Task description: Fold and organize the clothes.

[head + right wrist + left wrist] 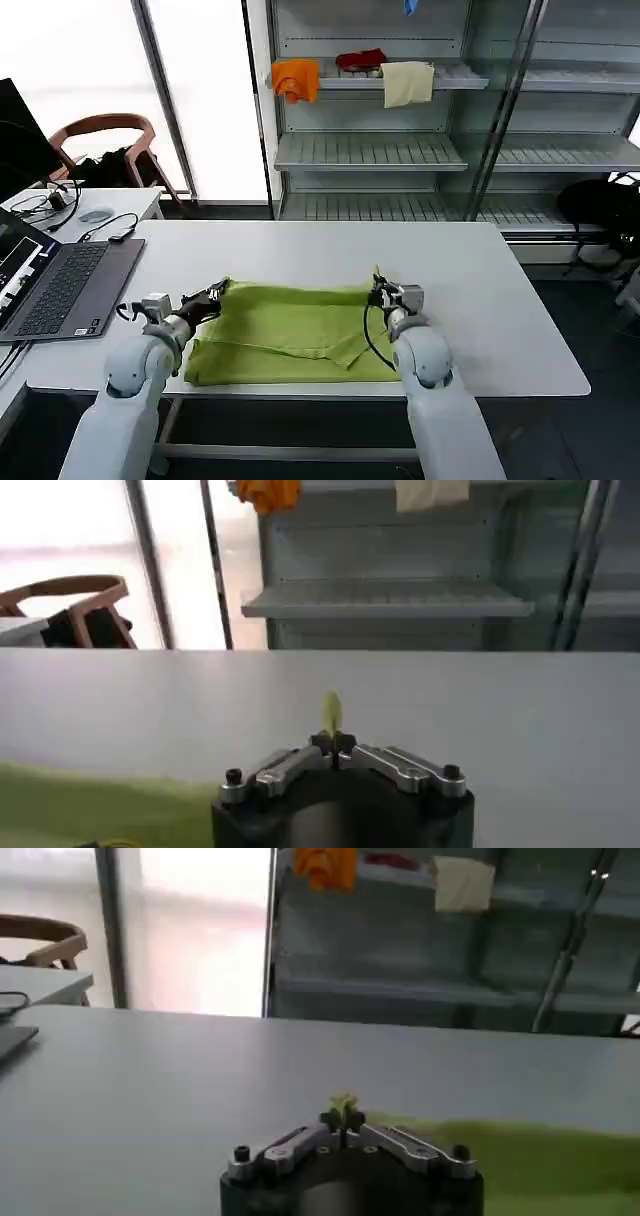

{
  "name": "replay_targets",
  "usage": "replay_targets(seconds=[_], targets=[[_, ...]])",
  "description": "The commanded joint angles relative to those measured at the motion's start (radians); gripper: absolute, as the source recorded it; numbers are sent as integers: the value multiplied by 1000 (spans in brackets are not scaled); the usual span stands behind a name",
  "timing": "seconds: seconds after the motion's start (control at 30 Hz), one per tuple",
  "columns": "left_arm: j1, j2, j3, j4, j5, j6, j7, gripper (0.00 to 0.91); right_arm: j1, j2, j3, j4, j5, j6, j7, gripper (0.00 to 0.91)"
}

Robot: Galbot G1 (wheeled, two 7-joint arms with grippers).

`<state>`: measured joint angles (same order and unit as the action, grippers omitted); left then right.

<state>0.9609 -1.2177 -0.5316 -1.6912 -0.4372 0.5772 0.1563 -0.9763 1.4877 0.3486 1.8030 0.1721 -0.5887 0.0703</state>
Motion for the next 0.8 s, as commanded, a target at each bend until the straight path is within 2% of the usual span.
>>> replay_targets(seconds=[0.03,0.33,0.67,0.8], targets=[[220,3,-39,-182,-31,-1,15,0,-243,-34,15,236,11,4,-12,0],[275,1,-41,-220,27,-4,21,0,-290,-30,35,241,-14,6,-17,0],[279,0,-42,-234,129,-8,18,0,-277,-16,37,201,-35,7,10,0],[283,-8,-37,-218,187,-20,15,10,-271,-5,32,174,-121,9,33,0]])
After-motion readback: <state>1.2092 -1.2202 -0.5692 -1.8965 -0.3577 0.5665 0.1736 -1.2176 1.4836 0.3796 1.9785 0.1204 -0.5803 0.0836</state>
